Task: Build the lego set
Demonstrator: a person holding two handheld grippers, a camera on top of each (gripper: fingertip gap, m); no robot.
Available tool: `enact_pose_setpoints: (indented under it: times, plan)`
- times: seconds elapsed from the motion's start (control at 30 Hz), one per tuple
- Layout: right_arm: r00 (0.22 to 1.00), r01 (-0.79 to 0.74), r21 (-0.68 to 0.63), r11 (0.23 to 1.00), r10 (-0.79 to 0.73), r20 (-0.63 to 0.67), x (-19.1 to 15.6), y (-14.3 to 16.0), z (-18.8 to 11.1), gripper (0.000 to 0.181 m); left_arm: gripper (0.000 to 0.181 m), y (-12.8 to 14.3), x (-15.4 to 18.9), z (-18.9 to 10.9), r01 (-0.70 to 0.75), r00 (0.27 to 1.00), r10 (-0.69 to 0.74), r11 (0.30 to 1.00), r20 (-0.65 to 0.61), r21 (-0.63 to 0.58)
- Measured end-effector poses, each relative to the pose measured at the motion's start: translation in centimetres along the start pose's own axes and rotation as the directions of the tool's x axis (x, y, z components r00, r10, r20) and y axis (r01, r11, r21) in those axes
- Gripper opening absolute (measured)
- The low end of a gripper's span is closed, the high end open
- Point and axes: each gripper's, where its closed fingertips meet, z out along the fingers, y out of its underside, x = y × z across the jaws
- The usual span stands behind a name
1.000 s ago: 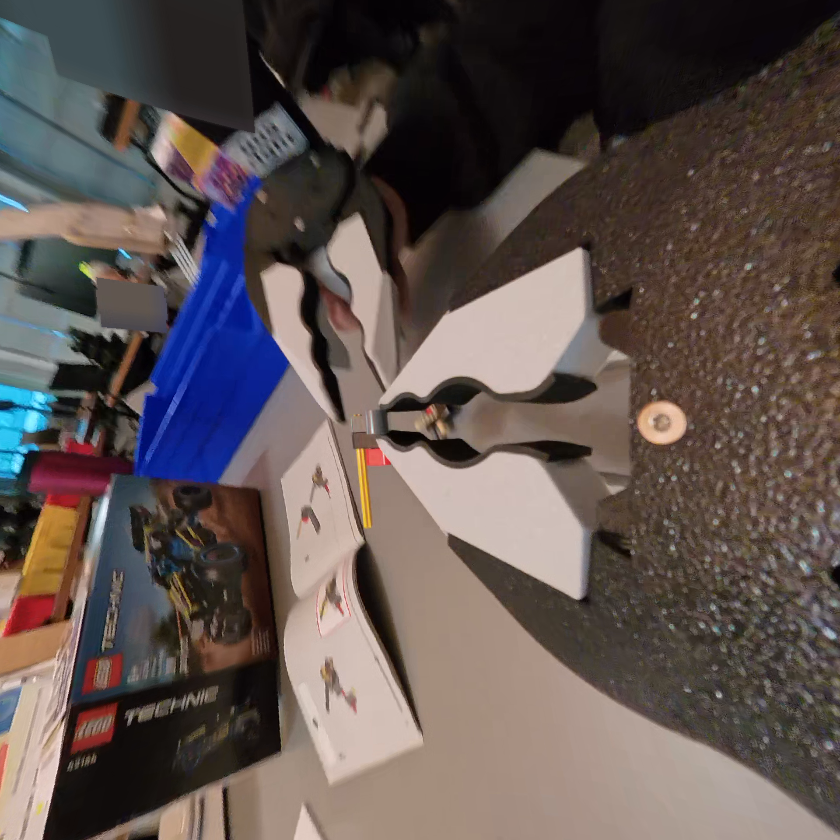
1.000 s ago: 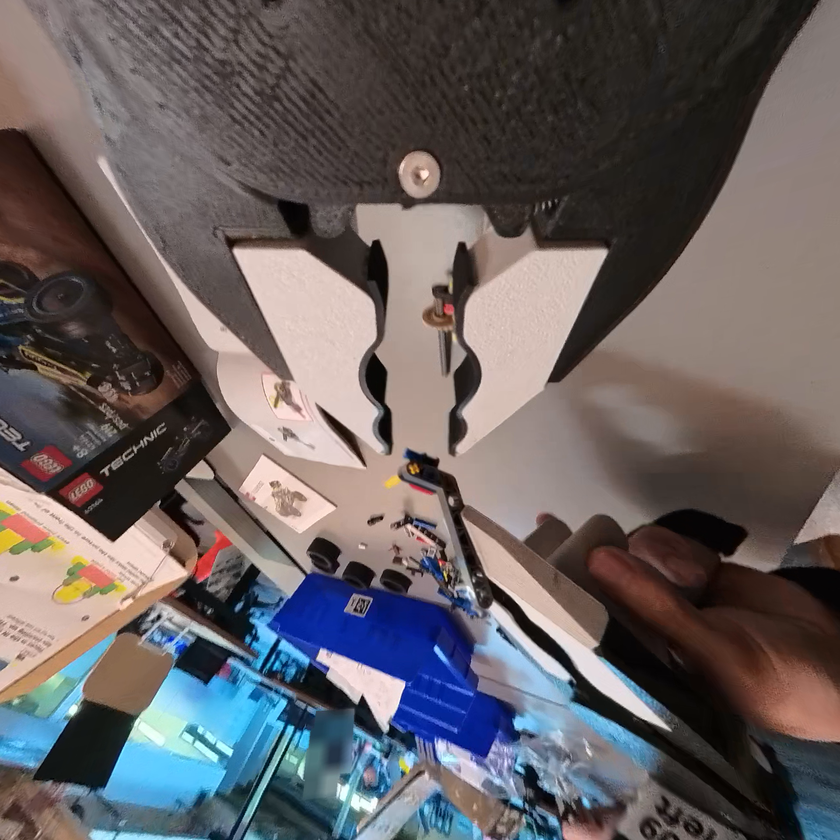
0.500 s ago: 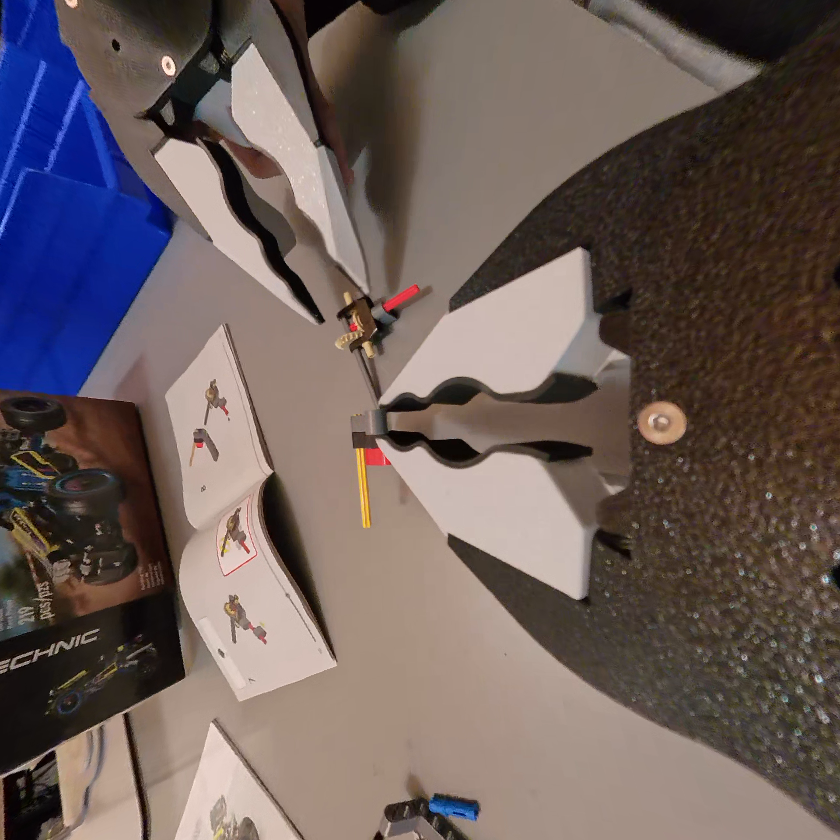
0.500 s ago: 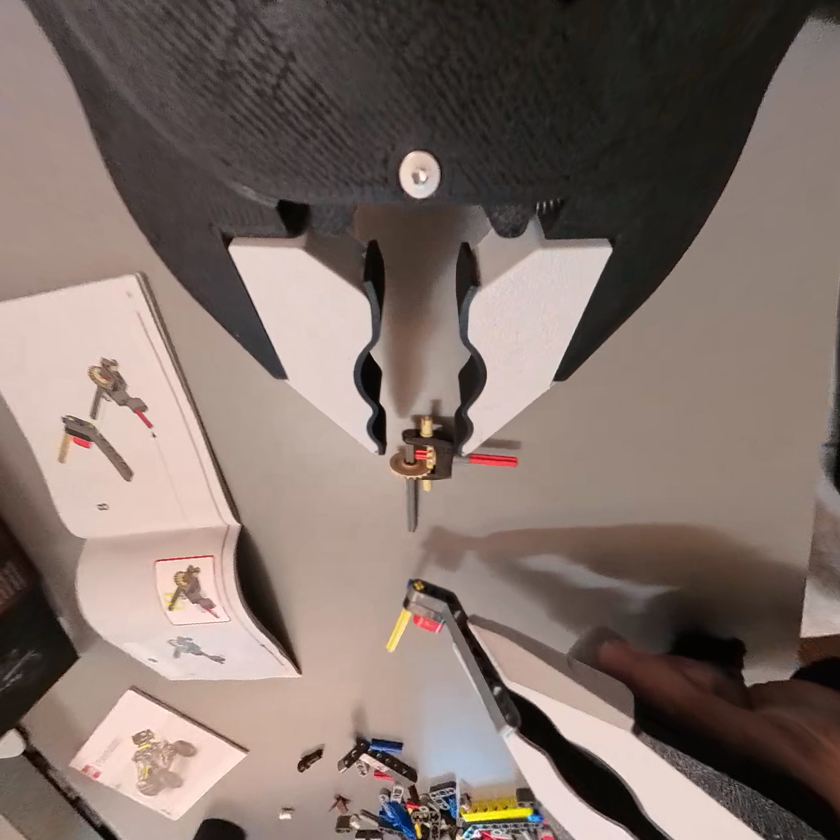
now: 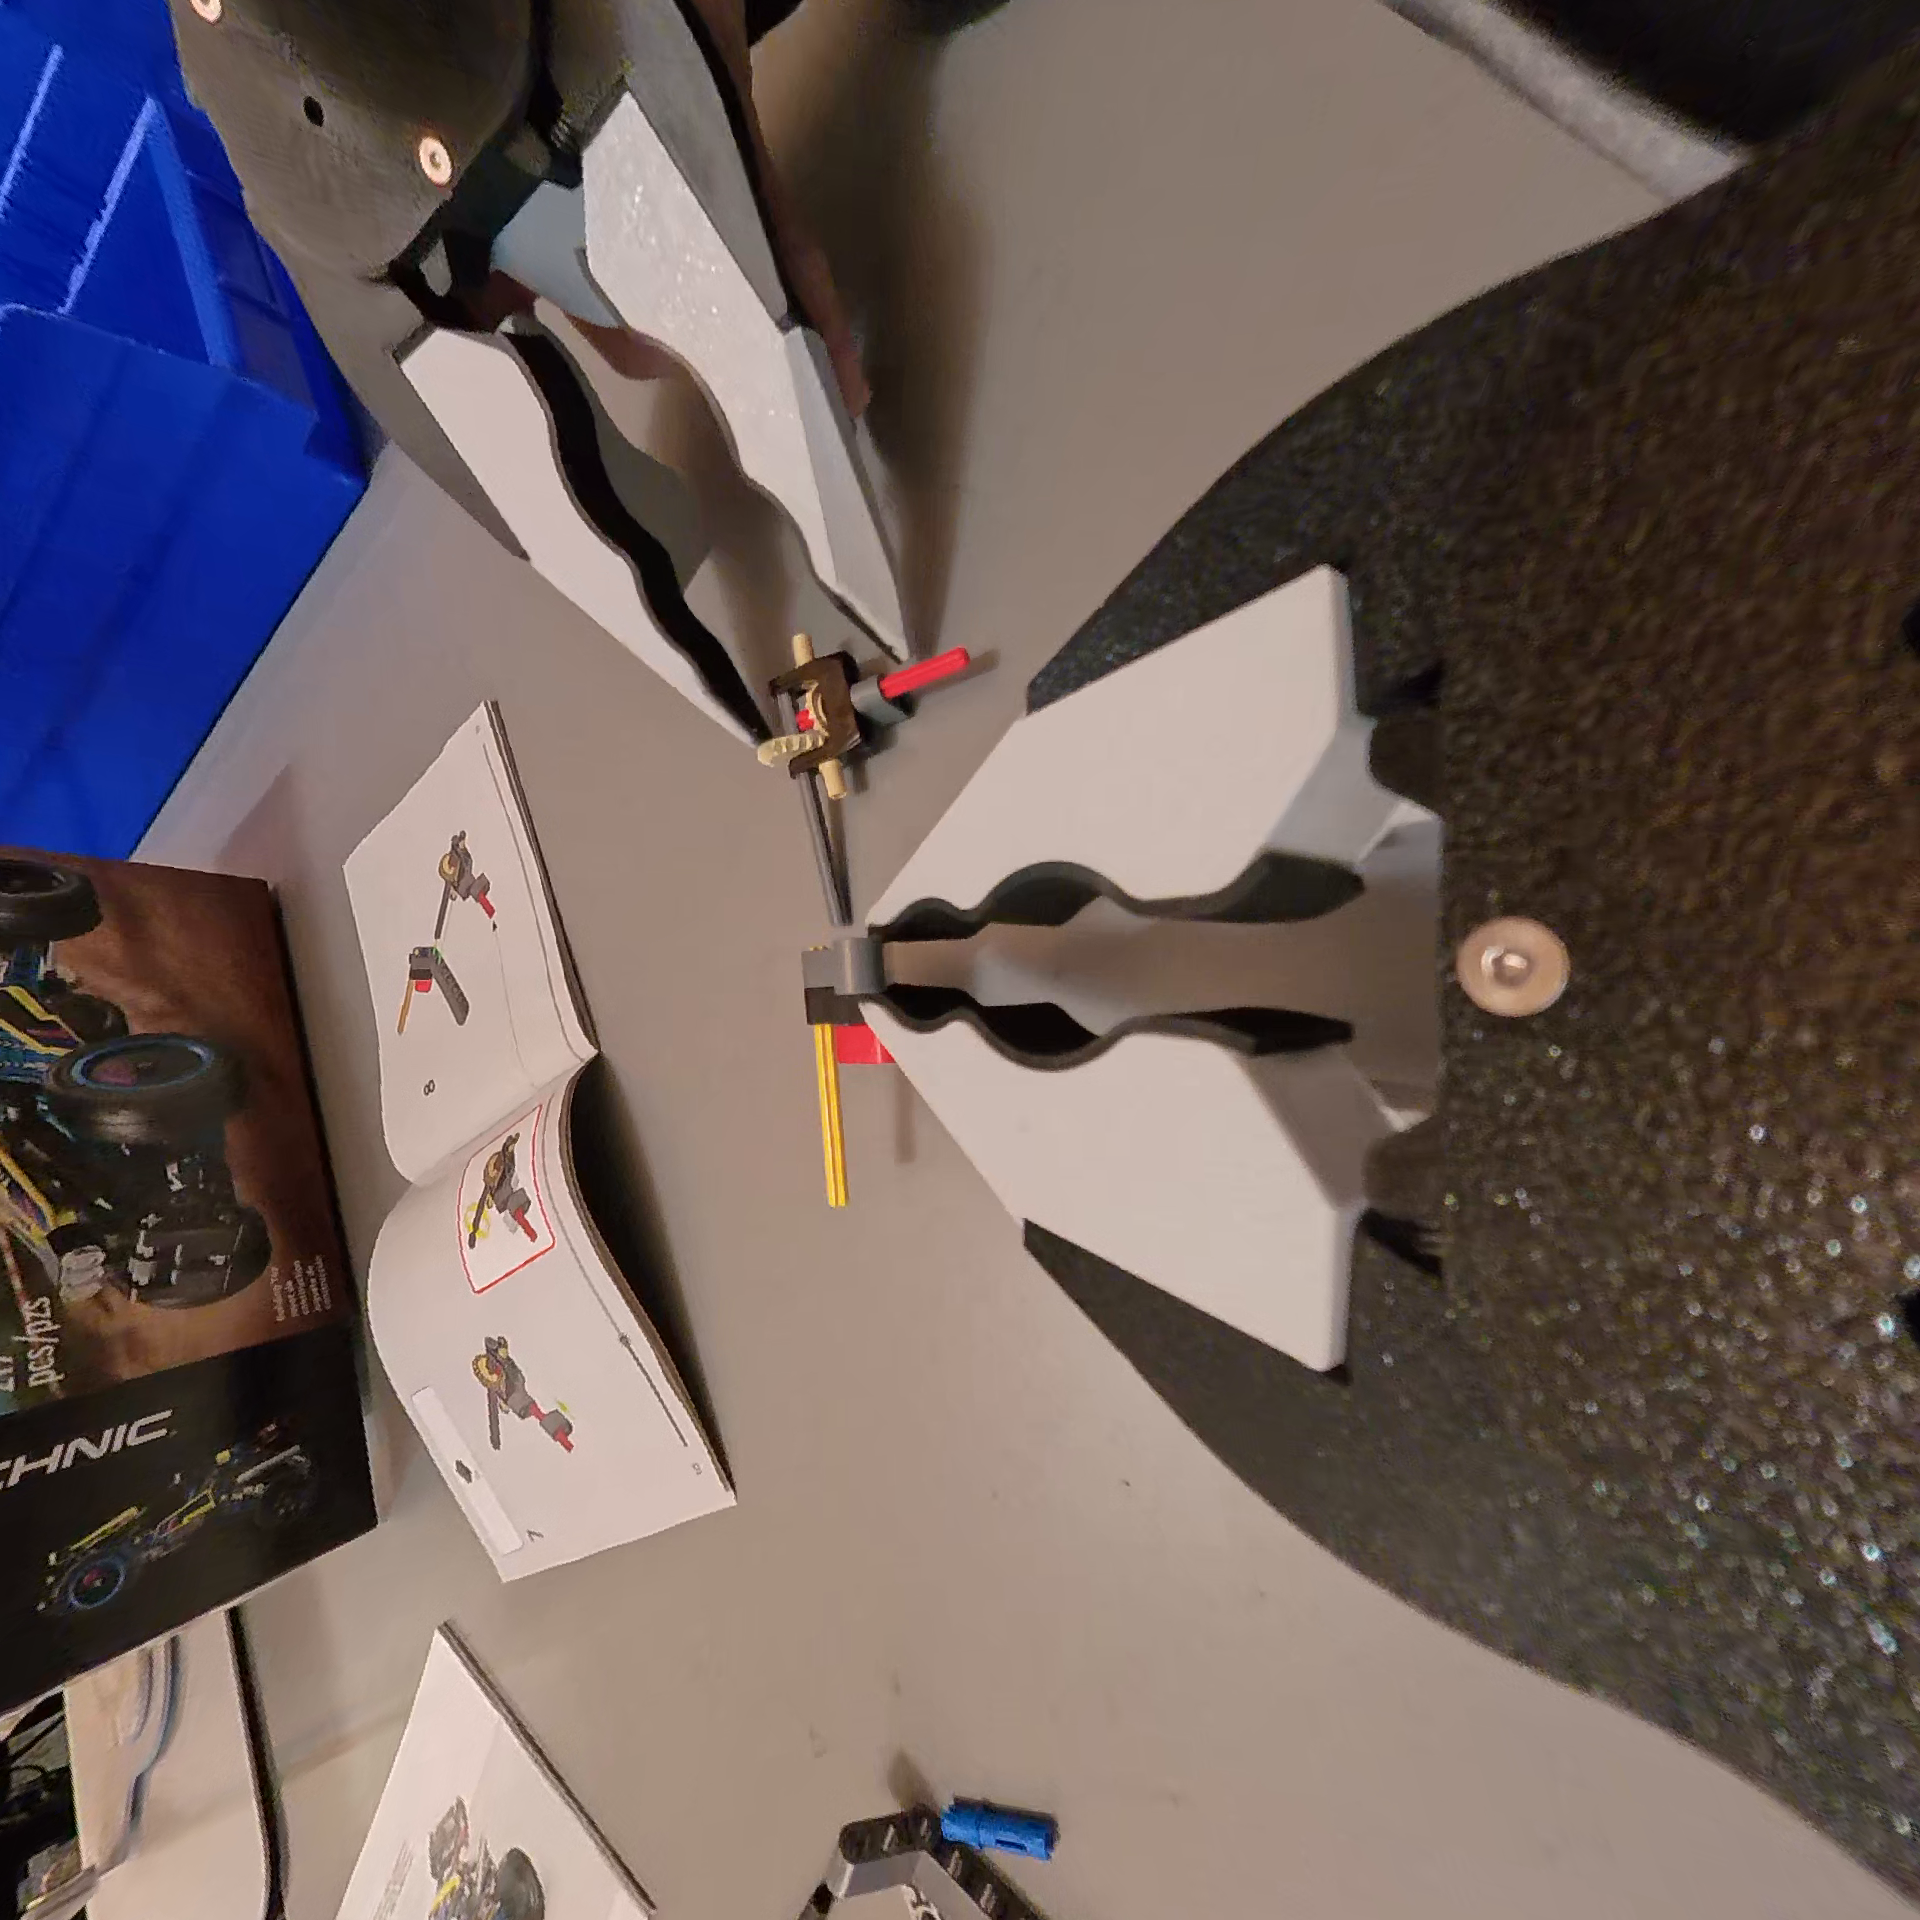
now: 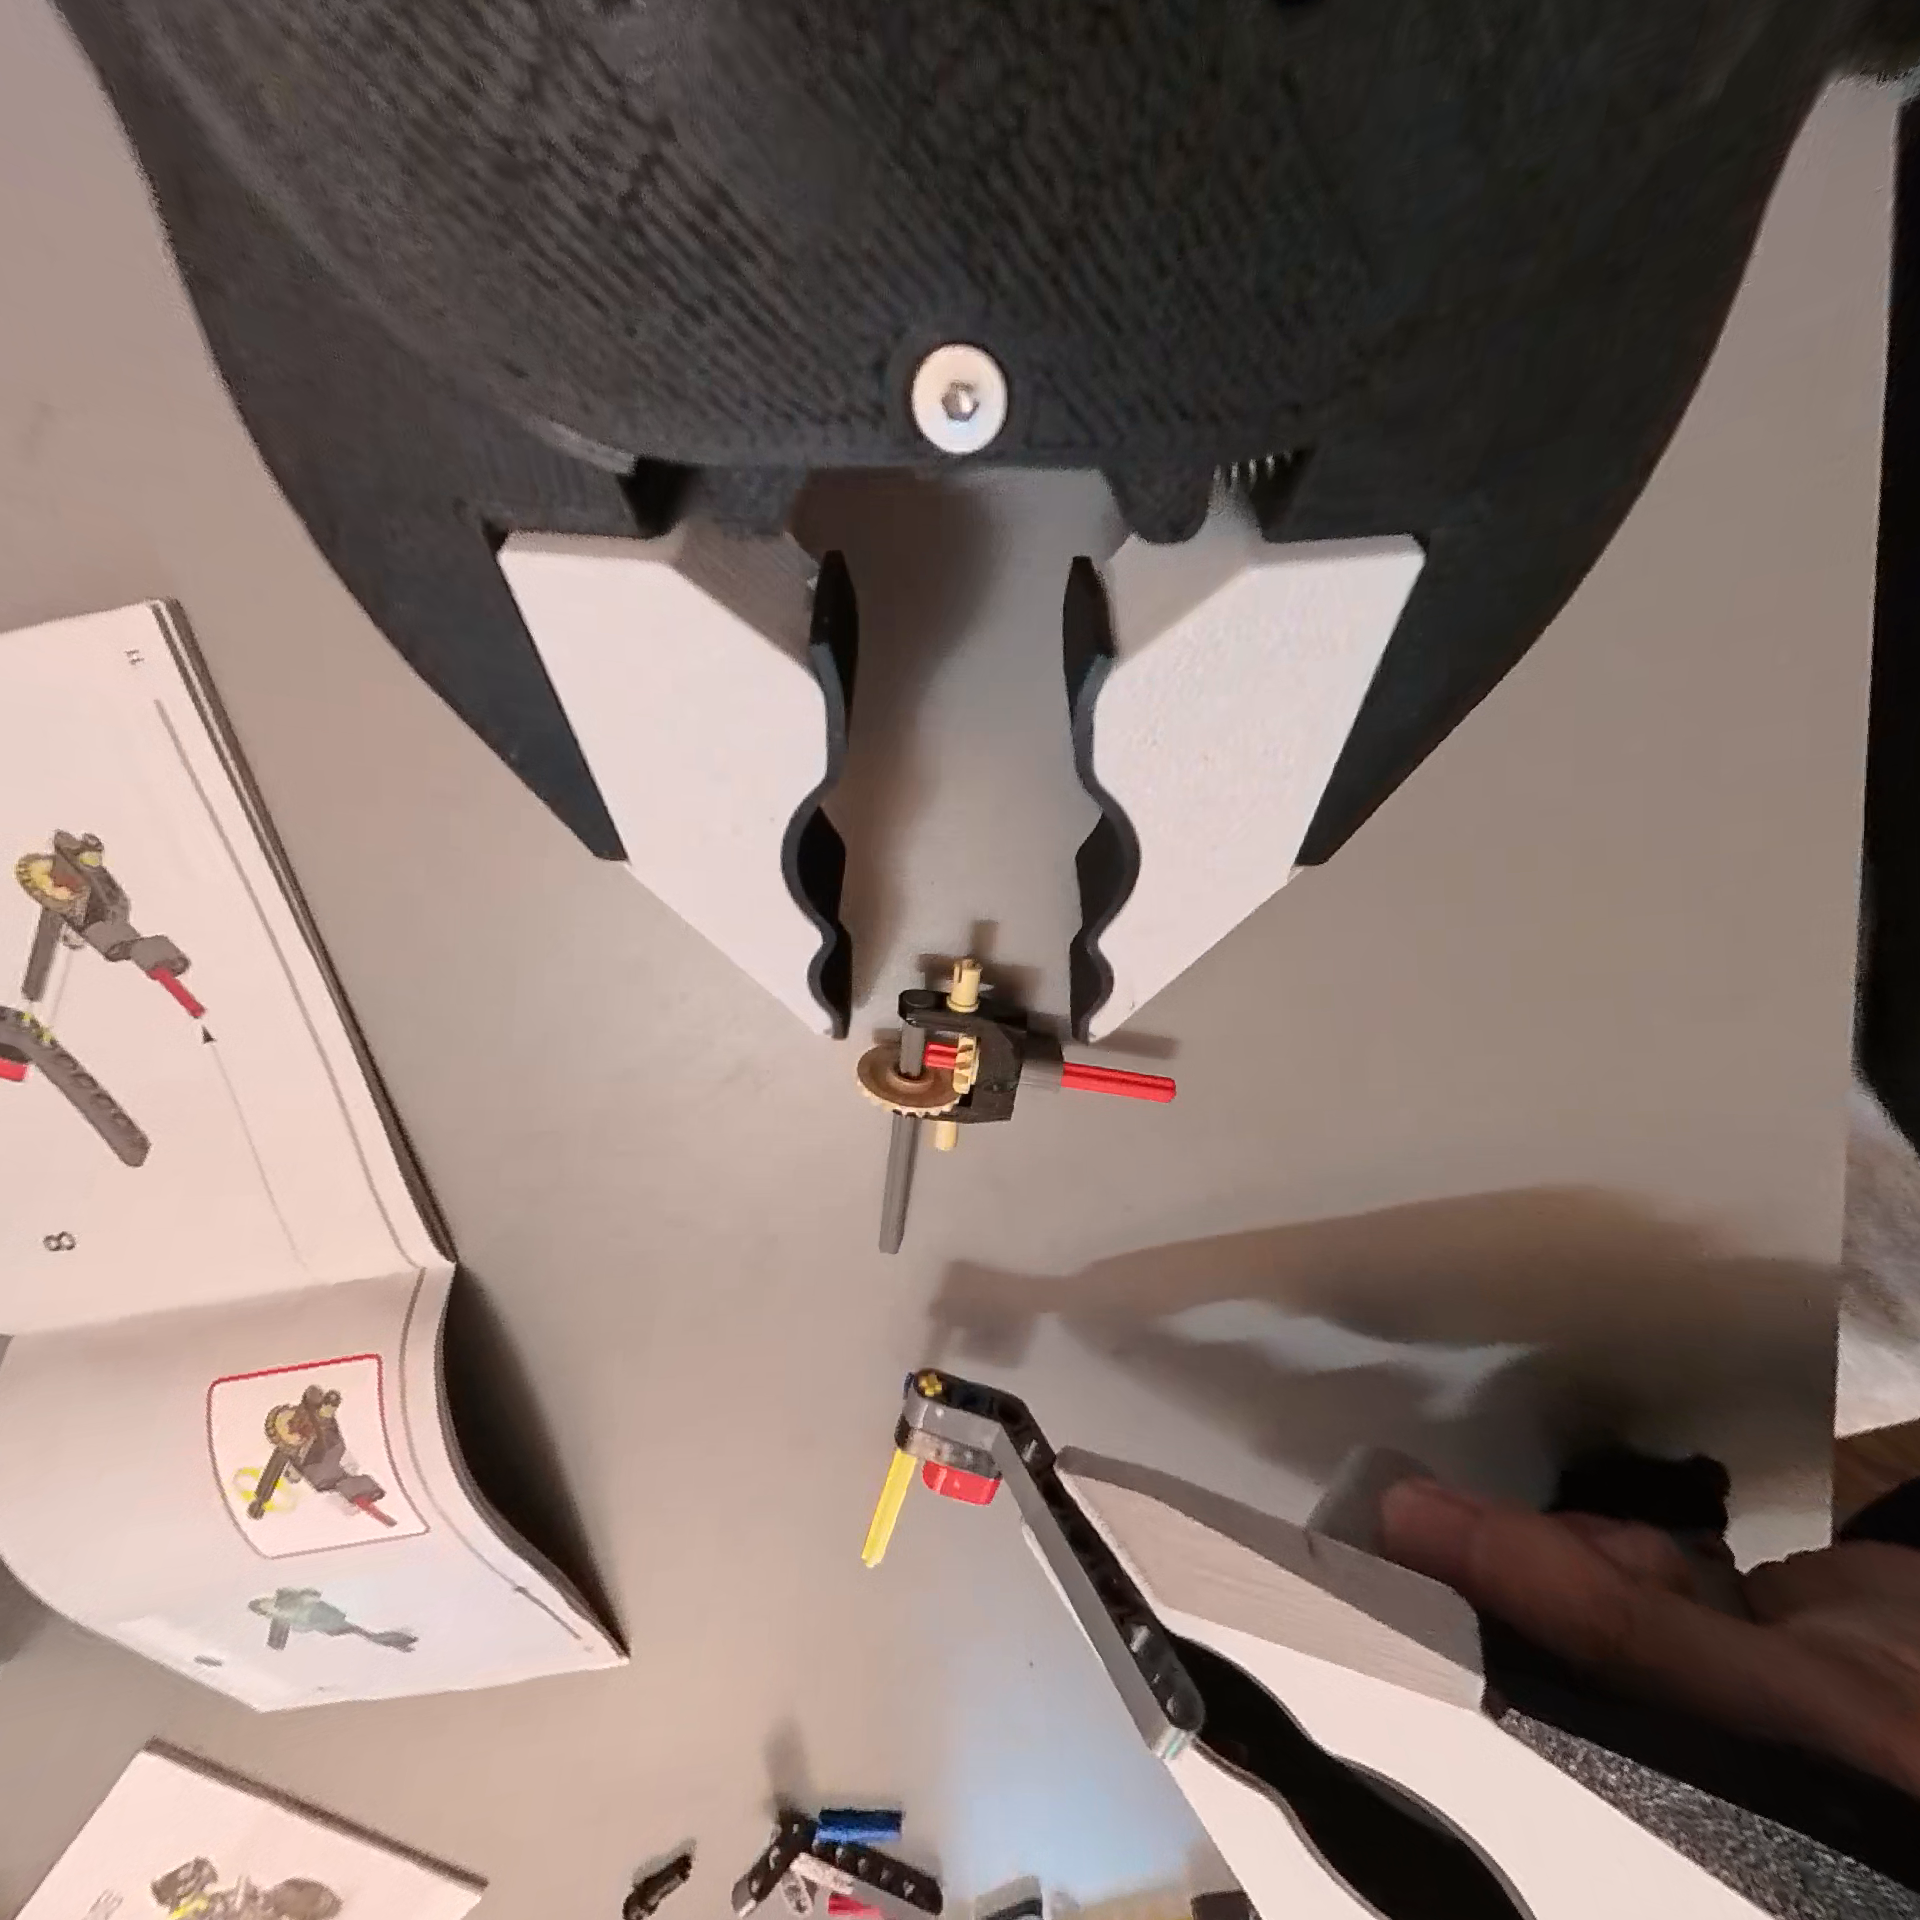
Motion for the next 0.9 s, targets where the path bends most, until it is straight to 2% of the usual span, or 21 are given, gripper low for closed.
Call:
enact_pose_setpoints:
  times: [0.17,0.3,0.5,0.57,0.7,0.9]
  plan:
    - [0.999,-0.029,-0.017,0.999,0.029,0.016,-0.4,0.1,0.6,0.041,0.006,0.2,-0.1,0.3,-0.01,1.0,0.011,1.0,0.014,-0.017]
    - [1.0,-0.009,-0.018,1.0,0.009,-0.007,-0.1,-0.1,0.9,0.031,0.006,0.4,-0.2,0.5,-0.019,0.999,0.02,0.999,0.033,-0.038]
    - [1.0,0.023,-0.012,1.0,-0.024,-0.016,-0.1,-0.3,1.0,0.031,0.006,0.9,-0.9,0.7,0.02,0.998,-0.016,0.997,0.065,-0.07]
    - [0.999,0.033,0.008,0.999,-0.033,-0.009,-0.2,-0.7,1.0,0.03,0.006,1.0,-1.1,0.7,0.04,0.997,-0.035,0.996,0.069,-0.077]
    - [0.999,0.041,0.131,0.991,-0.045,0.024,-1.0,-2.9,0.6,0.03,0.005,0.9,-1.4,0.6,0.074,0.995,-0.069,0.995,0.071,-0.069]
    - [0.999,0.011,0.101,0.995,-0.016,0.041,-1.2,-2.7,1.1,0.03,0.006,0.4,-1.0,0.8,0.129,0.991,-0.128,0.991,0.03,-0.038]
